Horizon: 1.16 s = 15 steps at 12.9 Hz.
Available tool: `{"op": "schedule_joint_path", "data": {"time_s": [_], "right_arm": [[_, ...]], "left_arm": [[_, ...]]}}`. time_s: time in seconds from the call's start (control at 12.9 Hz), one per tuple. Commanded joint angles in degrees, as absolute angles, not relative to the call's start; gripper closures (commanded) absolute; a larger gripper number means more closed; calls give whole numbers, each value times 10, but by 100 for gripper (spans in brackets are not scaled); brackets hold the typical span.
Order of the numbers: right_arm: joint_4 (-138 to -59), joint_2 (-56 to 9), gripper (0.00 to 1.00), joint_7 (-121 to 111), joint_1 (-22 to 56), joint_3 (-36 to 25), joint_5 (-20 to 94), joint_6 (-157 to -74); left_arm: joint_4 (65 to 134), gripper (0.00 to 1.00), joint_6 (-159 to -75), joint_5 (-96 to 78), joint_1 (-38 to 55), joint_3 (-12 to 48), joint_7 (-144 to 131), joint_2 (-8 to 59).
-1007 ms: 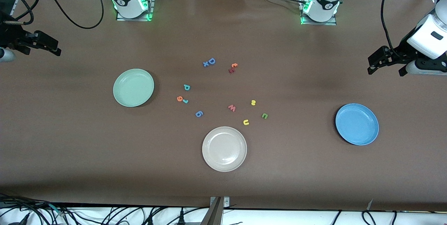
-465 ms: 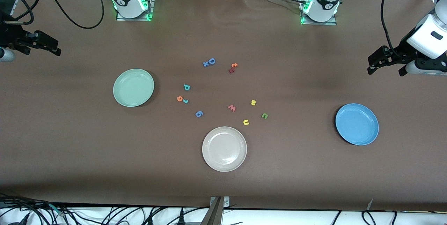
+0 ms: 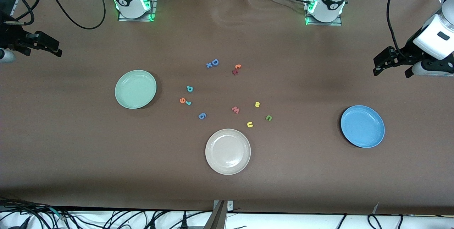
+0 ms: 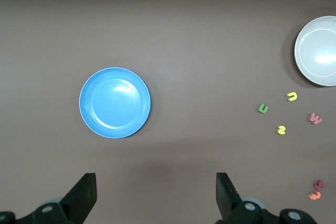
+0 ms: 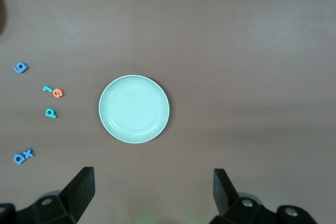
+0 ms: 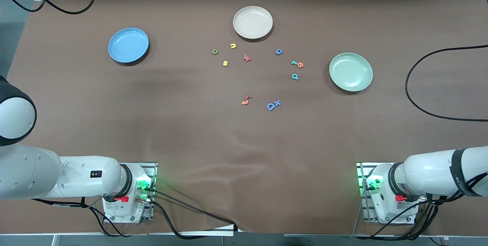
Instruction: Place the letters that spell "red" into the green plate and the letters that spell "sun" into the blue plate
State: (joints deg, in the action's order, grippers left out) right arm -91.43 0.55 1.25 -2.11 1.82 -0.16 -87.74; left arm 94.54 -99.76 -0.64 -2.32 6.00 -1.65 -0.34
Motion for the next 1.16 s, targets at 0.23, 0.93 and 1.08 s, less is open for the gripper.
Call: {"op": "schedule_joint_path", "data": {"time_s": [0.23,0.93,1.08], "right_arm": [[-901,2,0,15,-23,19,8,-864],[-901,2,0,12,-23,19,8,-864],[-901,2,0,12,-24,19,8,-864]], "left_arm": [[933,0,-986,-25,-22,59,-17,-3],[929,0,-988,-25,-18,67,-17,-1],[925,0,-989,-24,-17,66,-17,5]]}}
